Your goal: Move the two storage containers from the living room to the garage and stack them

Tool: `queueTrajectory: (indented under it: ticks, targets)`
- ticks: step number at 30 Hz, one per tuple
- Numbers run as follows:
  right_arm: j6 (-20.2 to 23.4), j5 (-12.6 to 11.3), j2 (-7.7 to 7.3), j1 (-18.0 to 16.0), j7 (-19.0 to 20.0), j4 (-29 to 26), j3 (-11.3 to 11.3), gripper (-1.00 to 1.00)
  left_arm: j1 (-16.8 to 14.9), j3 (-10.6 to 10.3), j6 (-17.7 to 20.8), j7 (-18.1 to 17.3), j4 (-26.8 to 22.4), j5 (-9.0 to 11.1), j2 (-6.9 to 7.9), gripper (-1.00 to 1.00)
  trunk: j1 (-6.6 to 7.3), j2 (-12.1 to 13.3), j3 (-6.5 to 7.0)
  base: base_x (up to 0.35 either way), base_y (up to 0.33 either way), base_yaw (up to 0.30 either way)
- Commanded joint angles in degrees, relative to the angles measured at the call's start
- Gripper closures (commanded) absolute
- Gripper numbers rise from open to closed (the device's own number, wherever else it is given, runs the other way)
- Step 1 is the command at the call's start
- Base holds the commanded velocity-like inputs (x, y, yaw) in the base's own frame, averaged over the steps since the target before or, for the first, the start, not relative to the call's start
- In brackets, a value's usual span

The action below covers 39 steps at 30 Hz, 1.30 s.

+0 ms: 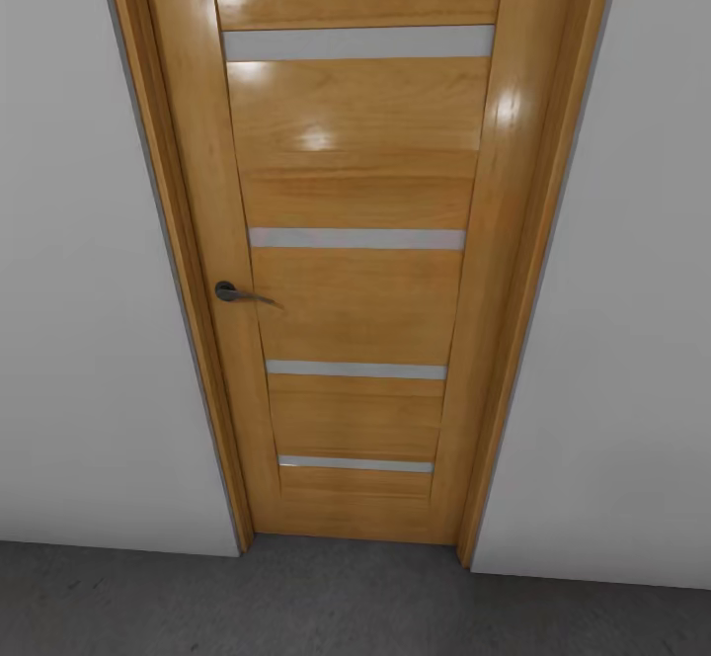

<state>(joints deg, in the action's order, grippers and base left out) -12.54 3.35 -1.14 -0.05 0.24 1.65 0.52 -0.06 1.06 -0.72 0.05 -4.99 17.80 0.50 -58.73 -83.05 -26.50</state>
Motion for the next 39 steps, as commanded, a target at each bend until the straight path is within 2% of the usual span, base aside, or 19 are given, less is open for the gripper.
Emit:
queueTrajectory:
  ticks: [1,16,19,21,22,23,25,28,30,32,33,36,37,39]
  targets:
    - [-0.3,0.3,-0.02,0.0,0.0,0.1,0.0,-1.00,0.0,0.1,-0.1,0.0,0.0,0.2,-0.02,-1.00,0.00,0.0,-0.04,0.000,0.000,0.000]
    - [-0.1,0.1,-0.17,0.0,-0.1,-0.4,-0.1,-1.00,0.0,0.1,-0.1,0.0,0.0,0.2,-0.09,-1.00,0.00,0.0,-0.04,0.000,0.000,0.000]
    - [0.2,0.1,-0.23,0.0,-0.5,-1.4,-0.1,-1.00,0.0,0.1,-0.1,0.0,0.0,0.2,-0.13,-1.00,0.00,0.0,-0.04,0.000,0.000,0.000]
    - [1.4,0.2,-0.29,0.0,-1.3,-4.1,-0.2,-1.00,0.0,0.1,-0.1,0.0,0.0,0.2,-0.13,-1.00,0.00,0.0,-0.04,0.000,0.000,0.000]
    - [5.2,0.3,-1.03,0.0,-2.3,-9.7,-0.2,-1.00,0.0,0.1,-0.1,0.0,0.0,0.2,-0.14,-1.00,0.00,0.0,-0.04,0.000,0.000,0.000]
    - [6.9,0.3,-1.42,0.0,-2.6,-11.8,-0.3,-1.00,0.0,0.1,-0.1,0.0,0.0,0.2,-0.14,-1.00,0.00,0.0,-0.04,0.000,0.000,0.000]
    - [14.5,0.2,-3.40,-0.1,-3.3,-20.3,-0.5,-1.00,0.0,0.1,-0.1,0.0,0.0,0.2,-0.14,-1.00,0.00,0.0,-0.04,0.000,0.000,0.000]
    - [21.1,0.1,-4.92,-0.8,-3.6,-27.6,-0.7,-1.00,0.0,0.1,-0.1,0.0,0.0,0.2,-0.14,-1.00,0.00,0.0,-0.04,0.000,0.000,0.000]
    - [24.9,0.2,-5.52,-3.2,-3.7,-31.6,-0.8,-1.00,0.0,0.1,-0.1,0.0,0.0,0.2,-0.16,-1.00,0.00,0.0,-0.04,0.000,0.000,0.000]
    - [26.5,0.2,-5.64,-6.2,-3.7,-32.9,-0.8,-1.00,0.0,0.1,-0.1,0.0,0.0,0.2,-0.19,-1.00,0.00,0.0,-0.04,0.000,0.000,0.000]
    - [26.9,0.2,-5.62,-7.4,-3.7,-33.0,-0.7,-1.00,0.0,0.1,-0.1,0.0,0.0,0.2,-0.18,-1.00,0.00,0.0,-0.04,0.000,0.000,0.000]
    - [27.7,0.2,-5.30,-14.5,-3.9,-31.1,-0.6,-1.00,0.0,0.1,-0.1,0.0,0.0,0.2,-0.18,-1.00,0.00,0.0,-0.04,0.000,0.000,0.000]
    - [27.7,0.5,-4.14,-24.3,-4.7,-25.0,-0.5,-1.00,0.0,0.1,-0.1,0.0,0.0,0.2,-0.19,-1.00,0.00,0.0,-0.04,0.000,0.000,0.000]
    - [27.6,1.1,-2.52,-27.7,-5.2,-23.5,-0.4,-1.00,0.0,0.1,-0.1,0.0,0.0,0.2,-0.21,-1.00,0.00,0.0,-0.04,0.000,0.000,0.000]
